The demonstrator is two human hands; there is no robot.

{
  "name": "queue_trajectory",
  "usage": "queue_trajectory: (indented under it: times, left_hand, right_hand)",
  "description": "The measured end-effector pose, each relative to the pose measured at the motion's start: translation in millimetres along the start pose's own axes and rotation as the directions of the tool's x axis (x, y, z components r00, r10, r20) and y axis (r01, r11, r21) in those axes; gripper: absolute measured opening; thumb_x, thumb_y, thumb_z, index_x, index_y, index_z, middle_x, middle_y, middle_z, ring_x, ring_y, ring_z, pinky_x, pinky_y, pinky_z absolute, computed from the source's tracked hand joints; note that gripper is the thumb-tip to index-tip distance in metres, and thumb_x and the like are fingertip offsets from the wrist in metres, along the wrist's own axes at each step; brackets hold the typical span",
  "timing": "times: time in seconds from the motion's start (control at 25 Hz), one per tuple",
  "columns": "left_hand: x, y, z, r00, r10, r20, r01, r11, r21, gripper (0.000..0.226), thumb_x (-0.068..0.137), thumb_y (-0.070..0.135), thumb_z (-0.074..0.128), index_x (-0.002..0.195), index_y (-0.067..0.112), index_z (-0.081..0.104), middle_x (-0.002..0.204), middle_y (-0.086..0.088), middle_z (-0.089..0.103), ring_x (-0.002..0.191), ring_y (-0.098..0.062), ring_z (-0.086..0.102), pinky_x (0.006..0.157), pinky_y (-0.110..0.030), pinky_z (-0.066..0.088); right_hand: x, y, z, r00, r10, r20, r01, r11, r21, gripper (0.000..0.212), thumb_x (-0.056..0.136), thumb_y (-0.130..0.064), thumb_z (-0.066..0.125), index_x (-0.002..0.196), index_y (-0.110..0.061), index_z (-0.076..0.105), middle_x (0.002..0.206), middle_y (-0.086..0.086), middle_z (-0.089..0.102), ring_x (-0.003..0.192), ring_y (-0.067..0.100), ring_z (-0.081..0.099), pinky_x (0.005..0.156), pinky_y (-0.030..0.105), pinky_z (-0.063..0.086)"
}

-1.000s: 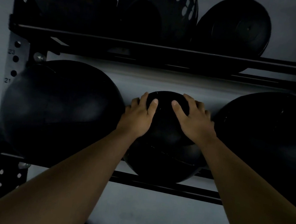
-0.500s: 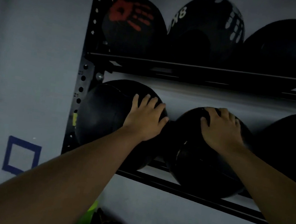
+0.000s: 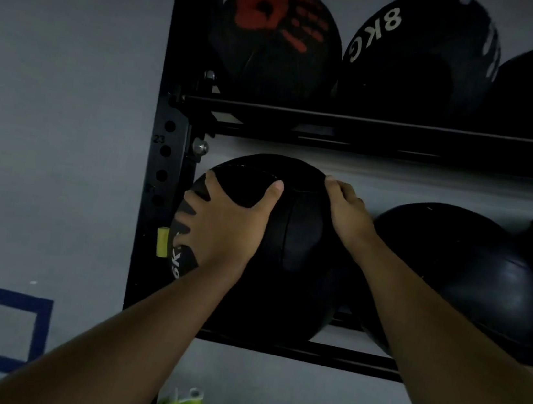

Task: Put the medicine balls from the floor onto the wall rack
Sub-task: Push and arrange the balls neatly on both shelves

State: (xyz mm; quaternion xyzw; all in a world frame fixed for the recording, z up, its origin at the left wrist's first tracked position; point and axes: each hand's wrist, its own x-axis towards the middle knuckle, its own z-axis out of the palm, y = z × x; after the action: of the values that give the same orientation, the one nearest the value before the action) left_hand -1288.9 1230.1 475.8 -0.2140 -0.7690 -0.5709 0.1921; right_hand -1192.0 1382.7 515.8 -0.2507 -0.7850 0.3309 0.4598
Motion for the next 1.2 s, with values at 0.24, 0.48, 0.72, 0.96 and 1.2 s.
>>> queue_trajectory:
  times: [0.24, 0.48, 0.72, 0.96, 1.2]
  left_hand:
    - [10.8, -8.8, -10.2, 0.997, 0.079, 0.025, -0.079, 0.997, -0.004, 0.117, 0.078, 0.095, 0.047, 0.167, 0.023, 0.020, 0.170, -0.023, 0.024, 0.154, -0.049, 0.025, 0.120, -0.071, 0.022]
    - [-2.2, -27.3, -2.9, 0.756, 0.651, -0.067, -0.645, 0.758, 0.094, 0.083, 0.089, 0.081, 0.043, 0.159, 0.036, 0.047, 0.171, -0.001, 0.039, 0.162, -0.032, 0.026, 0.127, -0.066, 0.019]
    - [-2.4, -26.6, 3.9, 0.695, 0.715, -0.072, -0.692, 0.693, 0.203, 0.075, 0.092, 0.074, 0.043, 0.155, 0.033, 0.053, 0.166, 0.003, 0.047, 0.160, -0.026, 0.032, 0.127, -0.062, 0.023]
    - [-7.1, -7.9, -12.5, 0.738, 0.673, 0.046, -0.661, 0.706, 0.254, 0.074, 0.087, 0.072, 0.046, 0.147, 0.029, 0.054, 0.156, -0.001, 0.049, 0.147, -0.033, 0.041, 0.118, -0.062, 0.031]
    - [-22.5, 65.2, -3.9, 0.771, 0.636, 0.022, -0.595, 0.709, 0.378, 0.032, 0.100, 0.033, 0.062, 0.125, 0.014, 0.069, 0.129, -0.011, 0.070, 0.117, -0.039, 0.065, 0.097, -0.053, 0.052]
  right_hand:
    - [-24.1, 0.1, 1.7, 0.999, -0.018, -0.029, 0.014, 0.990, -0.138, 0.068, 0.102, -0.067, 0.022, 0.158, -0.030, 0.032, 0.157, 0.016, 0.037, 0.148, 0.041, 0.033, 0.120, 0.054, 0.029]
    - [-27.1, -9.2, 15.9, 0.986, -0.134, -0.101, 0.113, 0.976, -0.186, 0.065, 0.102, -0.068, 0.025, 0.160, -0.038, 0.027, 0.167, 0.009, 0.027, 0.153, 0.040, 0.024, 0.123, 0.059, 0.020]
    - [-31.5, -7.1, 15.1, 0.986, -0.146, -0.084, 0.127, 0.972, -0.198, 0.065, 0.103, -0.066, 0.022, 0.163, -0.040, 0.021, 0.170, 0.003, 0.021, 0.154, 0.038, 0.019, 0.121, 0.062, 0.016]
    - [-30.2, -6.5, -17.6, 0.973, -0.190, 0.134, 0.218, 0.944, -0.247, 0.070, 0.102, -0.069, 0.030, 0.164, -0.038, 0.022, 0.166, 0.009, 0.029, 0.151, 0.039, 0.029, 0.121, 0.053, 0.030]
    - [-14.7, 3.7, -119.8, 0.880, -0.465, 0.102, 0.473, 0.832, -0.289, 0.047, 0.104, -0.048, 0.047, 0.147, -0.028, 0.049, 0.147, 0.004, 0.051, 0.135, 0.026, 0.051, 0.105, 0.041, 0.046]
